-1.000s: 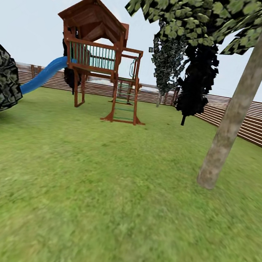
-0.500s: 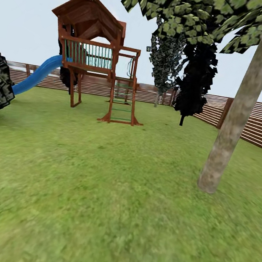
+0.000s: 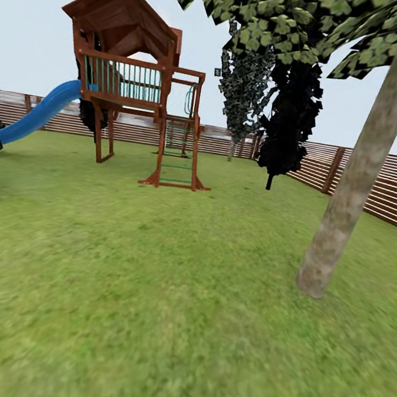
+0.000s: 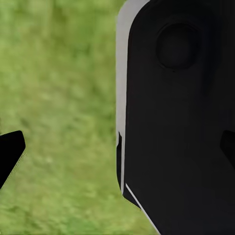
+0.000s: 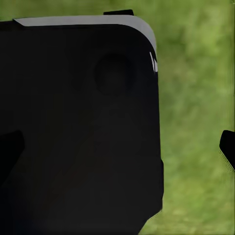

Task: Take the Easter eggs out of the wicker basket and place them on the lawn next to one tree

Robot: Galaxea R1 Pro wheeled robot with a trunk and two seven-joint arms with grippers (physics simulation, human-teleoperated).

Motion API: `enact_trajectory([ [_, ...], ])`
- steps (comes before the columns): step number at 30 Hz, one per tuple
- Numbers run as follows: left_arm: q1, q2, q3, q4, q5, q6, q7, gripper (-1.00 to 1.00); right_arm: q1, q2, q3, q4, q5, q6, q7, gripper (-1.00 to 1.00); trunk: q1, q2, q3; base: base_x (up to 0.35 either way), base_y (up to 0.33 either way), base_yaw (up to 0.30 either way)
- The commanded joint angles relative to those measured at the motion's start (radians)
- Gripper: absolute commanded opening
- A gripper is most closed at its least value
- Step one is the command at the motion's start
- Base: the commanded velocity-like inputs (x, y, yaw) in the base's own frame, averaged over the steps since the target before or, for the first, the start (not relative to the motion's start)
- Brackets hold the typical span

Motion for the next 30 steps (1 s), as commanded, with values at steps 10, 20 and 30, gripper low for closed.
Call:
enact_trajectory([
  [10, 0.000, 0.000, 0.000, -0.001, 0.000, 0.000, 0.001, 1.00, -0.001, 0.000, 0.002, 0.003, -0.010, -0.004, 0.000, 1.00, 0.001, 0.000, -0.001, 0.328, 0.000, 0.000],
  [20, 0.000, 0.000, 0.000, -0.001, -0.001, 0.000, 0.001, 1.00, -0.001, 0.000, 0.000, 0.003, -0.010, -0.004, 0.000, 1.00, 0.001, 0.000, -0.001, 0.328, 0.000, 0.000],
  [30, 0.000, 0.000, 0.000, -0.001, 0.000, 0.000, 0.001, 1.00, -0.001, 0.000, 0.000, 0.003, -0.010, -0.004, 0.000, 1.00, 0.001, 0.000, -0.001, 0.328, 0.000, 0.000],
])
